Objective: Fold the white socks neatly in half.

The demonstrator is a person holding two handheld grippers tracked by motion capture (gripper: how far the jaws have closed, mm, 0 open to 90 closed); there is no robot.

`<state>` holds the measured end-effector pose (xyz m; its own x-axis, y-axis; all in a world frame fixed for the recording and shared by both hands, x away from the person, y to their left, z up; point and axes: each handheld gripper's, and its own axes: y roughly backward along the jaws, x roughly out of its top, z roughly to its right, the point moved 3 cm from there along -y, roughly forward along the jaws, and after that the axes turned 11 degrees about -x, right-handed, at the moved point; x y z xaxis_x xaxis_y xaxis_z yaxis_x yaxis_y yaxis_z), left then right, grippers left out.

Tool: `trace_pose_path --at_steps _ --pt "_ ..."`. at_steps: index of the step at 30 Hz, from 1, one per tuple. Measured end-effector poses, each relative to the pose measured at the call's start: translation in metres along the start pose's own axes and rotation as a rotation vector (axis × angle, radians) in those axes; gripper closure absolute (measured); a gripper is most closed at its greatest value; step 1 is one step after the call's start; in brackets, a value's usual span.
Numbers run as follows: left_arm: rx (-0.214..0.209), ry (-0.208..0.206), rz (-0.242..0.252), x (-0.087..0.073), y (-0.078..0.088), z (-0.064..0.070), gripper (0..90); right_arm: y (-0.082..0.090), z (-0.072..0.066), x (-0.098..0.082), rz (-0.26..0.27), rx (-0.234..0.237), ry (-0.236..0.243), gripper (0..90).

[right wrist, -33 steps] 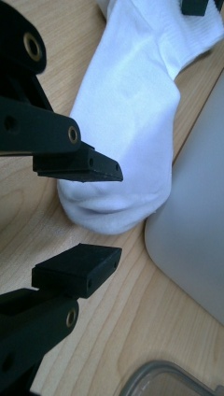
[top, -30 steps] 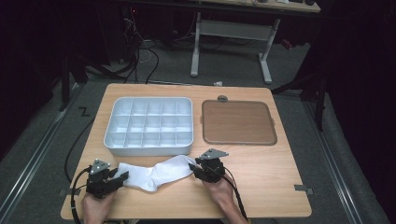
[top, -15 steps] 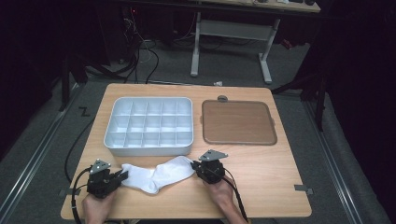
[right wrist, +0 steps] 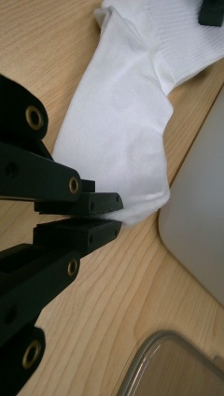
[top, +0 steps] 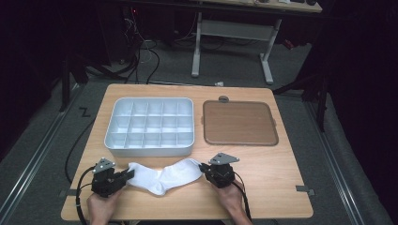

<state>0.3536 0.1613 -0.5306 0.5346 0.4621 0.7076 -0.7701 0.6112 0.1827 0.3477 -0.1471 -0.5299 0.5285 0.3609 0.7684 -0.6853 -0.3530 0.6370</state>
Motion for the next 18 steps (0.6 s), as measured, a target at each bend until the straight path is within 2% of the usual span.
trace_pose_path --at_steps 3,8,10,18 --pt "-0.022 -0.006 -0.012 -0.004 -0.007 0.009 80.8 0.010 0.009 -0.006 0.002 -0.017 -0.026 86.5" --pt "-0.040 -0.011 -0.026 -0.008 -0.014 0.017 80.8 0.017 0.018 -0.010 0.004 -0.041 -0.041 86.5" --pt "-0.050 0.011 -0.032 -0.011 -0.020 0.022 80.7 0.021 0.024 -0.013 0.003 -0.055 -0.049 86.5" --pt "-0.073 -0.019 -0.063 -0.022 -0.035 0.037 80.6 0.031 0.039 -0.026 -0.020 -0.107 -0.069 86.5"
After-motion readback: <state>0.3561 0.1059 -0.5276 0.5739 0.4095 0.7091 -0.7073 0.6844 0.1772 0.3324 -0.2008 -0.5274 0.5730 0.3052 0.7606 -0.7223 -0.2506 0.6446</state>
